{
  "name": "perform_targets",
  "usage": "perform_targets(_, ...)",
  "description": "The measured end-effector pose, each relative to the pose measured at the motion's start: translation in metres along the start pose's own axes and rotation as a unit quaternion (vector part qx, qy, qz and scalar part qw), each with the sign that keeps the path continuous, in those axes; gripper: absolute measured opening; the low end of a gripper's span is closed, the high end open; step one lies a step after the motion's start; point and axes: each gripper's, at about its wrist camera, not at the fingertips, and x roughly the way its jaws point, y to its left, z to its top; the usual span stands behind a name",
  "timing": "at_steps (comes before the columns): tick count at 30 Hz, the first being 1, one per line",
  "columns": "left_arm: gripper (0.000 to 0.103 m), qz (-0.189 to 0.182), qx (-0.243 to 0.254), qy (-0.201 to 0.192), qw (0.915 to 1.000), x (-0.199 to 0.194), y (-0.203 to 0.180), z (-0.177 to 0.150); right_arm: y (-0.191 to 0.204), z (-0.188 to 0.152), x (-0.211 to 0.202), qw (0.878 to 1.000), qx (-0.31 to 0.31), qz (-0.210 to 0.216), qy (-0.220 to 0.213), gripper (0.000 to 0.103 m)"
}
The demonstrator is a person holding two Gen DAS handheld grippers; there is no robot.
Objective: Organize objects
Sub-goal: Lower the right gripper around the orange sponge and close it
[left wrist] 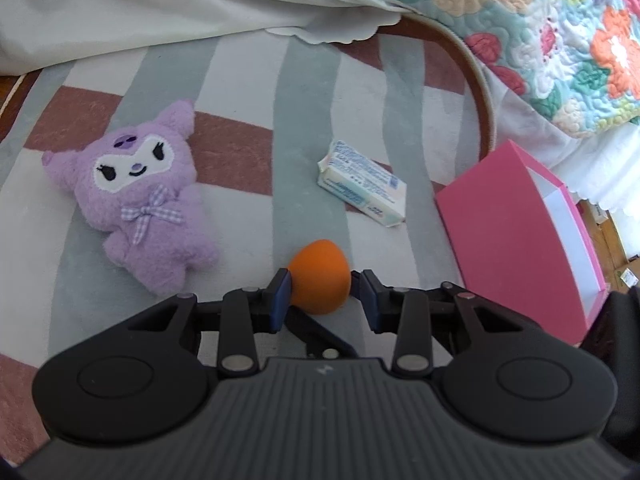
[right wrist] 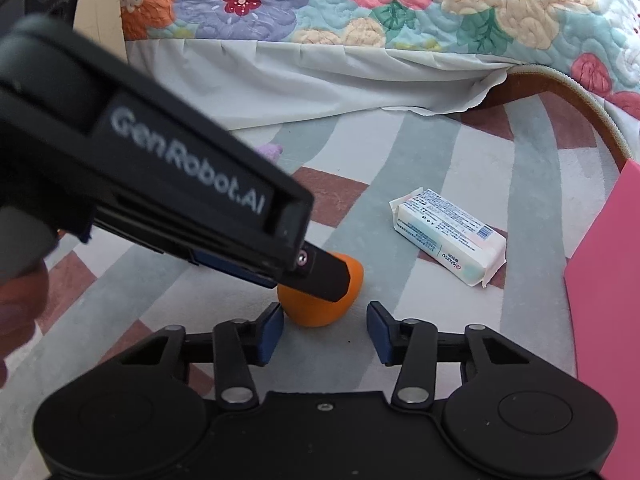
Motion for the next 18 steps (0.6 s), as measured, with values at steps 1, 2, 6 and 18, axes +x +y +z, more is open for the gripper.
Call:
perform_targets(1,0.036,0.003,0.0,0.002,1.0,0.001,0.001,0.0,0.0,0.0,0.0,1.0,0.001,0.004,0.0,0.043)
perform_targets(2,0.036,0.005,0.0,0.005,1.0,0.003,0.001,0.0,0.001,0.0,-0.001,1.0,0.0,0.007,0.0,0.037)
perform_targets(6,0.036,0.011,0.011,0.012,0.9998,0.003,-0.002,-0.003,0.009,-0.001,-0.004,1.0,-0.018,-0.001,-0.001,0.026)
perform_targets(18,0.04,-0.007,-0.018,0.003,0.9998,-0.005,0.012,0.005,0.003,0.002,-0.005,0.998,-0.054,0.008,-0.01,0.048)
